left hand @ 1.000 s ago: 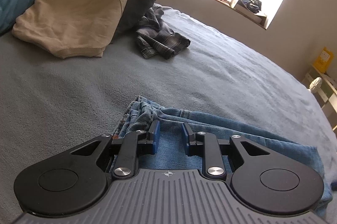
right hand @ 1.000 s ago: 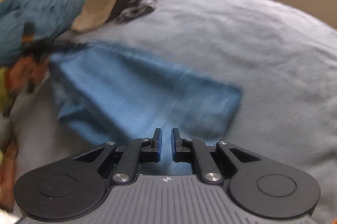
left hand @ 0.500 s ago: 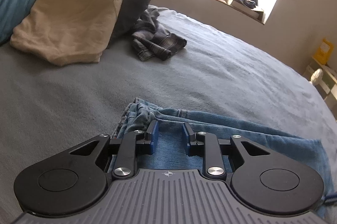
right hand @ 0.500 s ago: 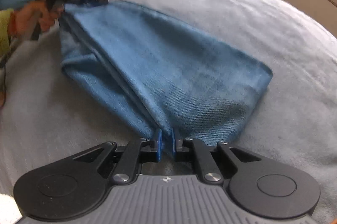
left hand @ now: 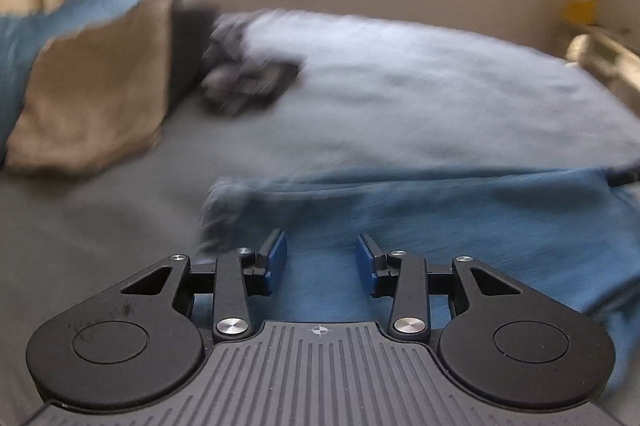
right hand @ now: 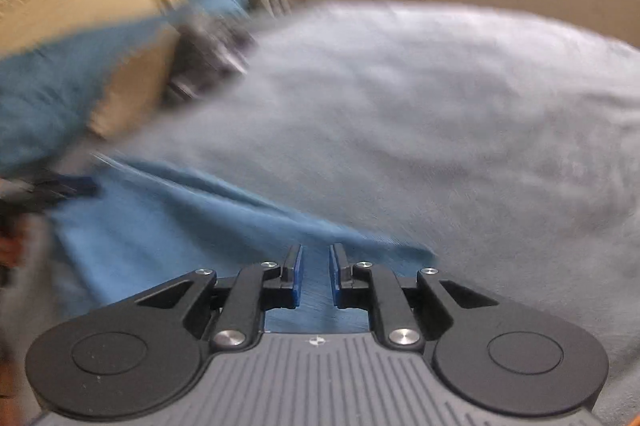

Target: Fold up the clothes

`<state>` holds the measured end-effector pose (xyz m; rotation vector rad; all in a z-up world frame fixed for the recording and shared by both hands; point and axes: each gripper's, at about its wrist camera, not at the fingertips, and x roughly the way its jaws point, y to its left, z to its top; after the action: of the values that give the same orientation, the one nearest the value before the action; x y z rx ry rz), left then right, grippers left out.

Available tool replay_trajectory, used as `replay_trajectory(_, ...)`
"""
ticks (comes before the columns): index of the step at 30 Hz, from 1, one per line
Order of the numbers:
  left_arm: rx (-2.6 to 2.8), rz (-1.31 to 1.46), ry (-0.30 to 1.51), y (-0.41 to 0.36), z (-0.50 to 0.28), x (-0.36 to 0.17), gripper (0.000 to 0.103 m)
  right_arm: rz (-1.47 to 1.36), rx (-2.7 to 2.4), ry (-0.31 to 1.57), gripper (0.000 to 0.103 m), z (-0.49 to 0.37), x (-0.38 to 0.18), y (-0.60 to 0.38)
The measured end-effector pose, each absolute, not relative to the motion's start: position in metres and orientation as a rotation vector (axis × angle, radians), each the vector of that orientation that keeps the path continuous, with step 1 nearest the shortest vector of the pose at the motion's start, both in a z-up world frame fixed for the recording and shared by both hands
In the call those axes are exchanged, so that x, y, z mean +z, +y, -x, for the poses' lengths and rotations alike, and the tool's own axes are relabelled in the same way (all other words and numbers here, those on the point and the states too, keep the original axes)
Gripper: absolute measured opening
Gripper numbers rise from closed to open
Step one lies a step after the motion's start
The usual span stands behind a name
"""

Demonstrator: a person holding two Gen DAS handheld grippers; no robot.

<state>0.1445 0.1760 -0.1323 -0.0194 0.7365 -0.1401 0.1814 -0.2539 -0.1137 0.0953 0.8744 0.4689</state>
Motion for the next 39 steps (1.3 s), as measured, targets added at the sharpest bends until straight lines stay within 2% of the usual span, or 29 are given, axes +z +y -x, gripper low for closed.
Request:
replay_trajectory(2,-0.134,0.103,0.744,0.186,-0.147,-0.127,0.038,-0.099,0.412,0.934,0.012,-0.197,-0.138,-0.252)
replay_trajectory(5,-0.135,0.072,0.732,0.185,-0.150,-0.114,0.038,-0.142,0.433,0.887,0.014,-0.191,-0.113,-0.251)
replay_trajectory(9,-0.142,0.047,0.823,0.180,-0.169,-0.114,0.038,-0.195,0.583,0.842,0.014,-0.194,-0.094,-0.228)
replay_trajectory(13,-0.124,0.042,0.907,0.177,-0.177,-0.111,0.038,-0.117,0.679,0.873,0.015,-0.206,-0.107,-0.186)
replay_trajectory(16,-0.094,0.042,0.951,0.174,-0.181,-0.107,0.038,-0.018,0.654,0.906,0.015,-0.212,-0.138,-0.173)
replay_trajectory(19,-0.054,0.007,1.007,0.167,-0.184,-0.107,0.038,-0.101,0.697,0.857,0.023,-0.208,-0.146,-0.188)
replay_trajectory(29,0.053,-0.208,1.179,0.134,-0.211,-0.110,0.043,-0.457,0.868,0.792,0.023,-0.216,-0.173,-0.234)
replay_trajectory(39,0.141,-0.352,1.319,0.108,-0.237,-0.113,0.044,-0.534,1.001,0.704,0.027,-0.214,-0.187,-0.248)
